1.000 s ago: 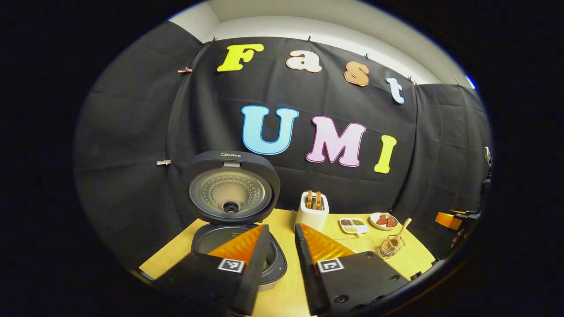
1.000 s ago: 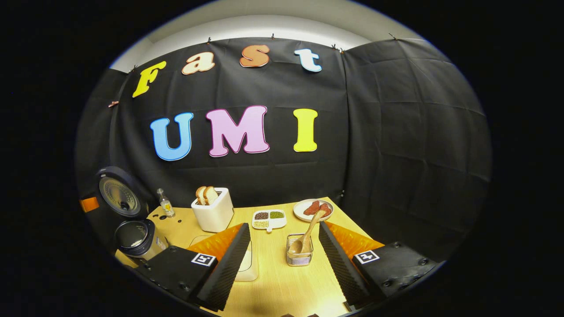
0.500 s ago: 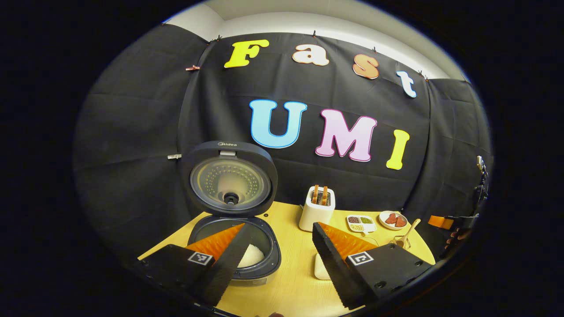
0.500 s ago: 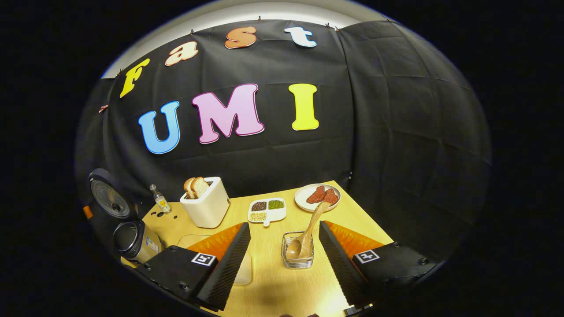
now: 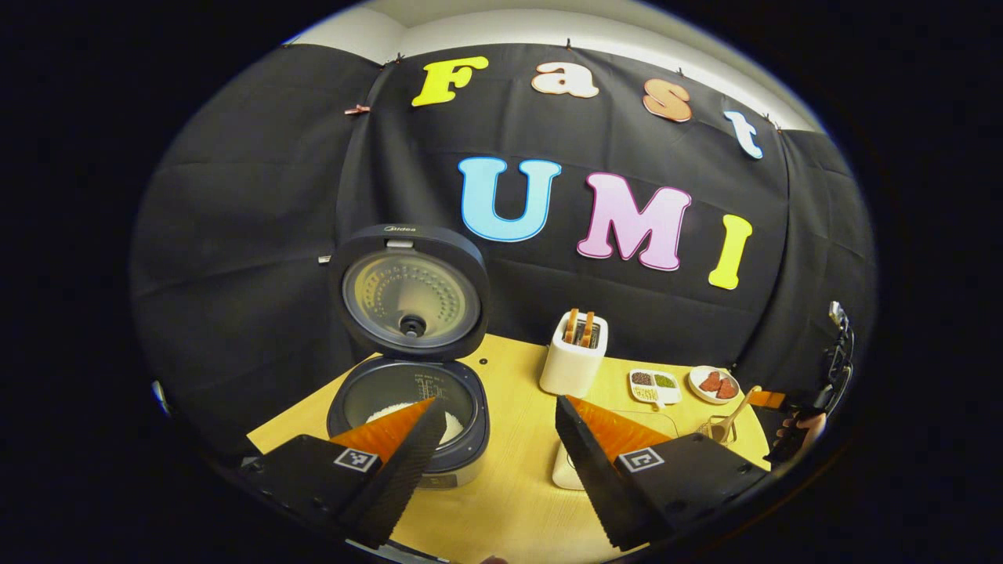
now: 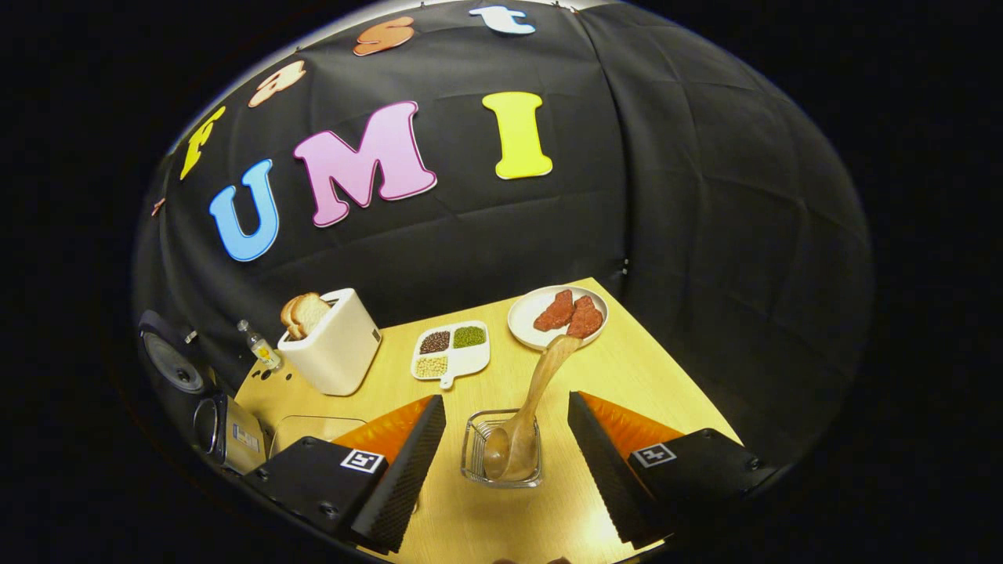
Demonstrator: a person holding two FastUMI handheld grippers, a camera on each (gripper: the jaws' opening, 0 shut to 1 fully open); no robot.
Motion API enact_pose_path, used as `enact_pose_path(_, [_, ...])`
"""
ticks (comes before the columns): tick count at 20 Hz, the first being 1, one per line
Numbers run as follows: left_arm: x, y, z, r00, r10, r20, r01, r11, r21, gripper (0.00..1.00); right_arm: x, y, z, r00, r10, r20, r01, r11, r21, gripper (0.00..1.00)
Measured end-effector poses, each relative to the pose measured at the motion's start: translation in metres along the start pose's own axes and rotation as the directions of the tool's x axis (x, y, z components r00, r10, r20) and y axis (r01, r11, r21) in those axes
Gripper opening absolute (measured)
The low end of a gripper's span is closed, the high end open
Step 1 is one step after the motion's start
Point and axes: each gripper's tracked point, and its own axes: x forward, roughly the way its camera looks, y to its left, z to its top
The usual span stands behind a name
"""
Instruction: Close the left gripper, press the button to open the rice cooker; take a wooden spoon from the chopstick holder with the right hand, scoop a spoonful of rice and pour it into the rice cooker, then put the wooden spoon back into the chopstick holder.
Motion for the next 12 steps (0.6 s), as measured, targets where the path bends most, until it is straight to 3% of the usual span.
enact_pose_path(7, [-0.007, -0.009, -0.038, 0.994, 0.076, -0.083, -0.076, 0.997, 0.008, 0.96, 0.069, -0.016, -0.019, 0.997, -0.012, -0.082, 0.019, 0.996, 0.091, 0.99])
enact_pose_path(12, [-0.011, -0.021, -0.060, 0.989, 0.087, -0.123, -0.082, 0.996, 0.042, 0.95, 0.102, -0.025, -0.029, 0.993, -0.035, -0.116, 0.053, 0.986, 0.156, 0.99])
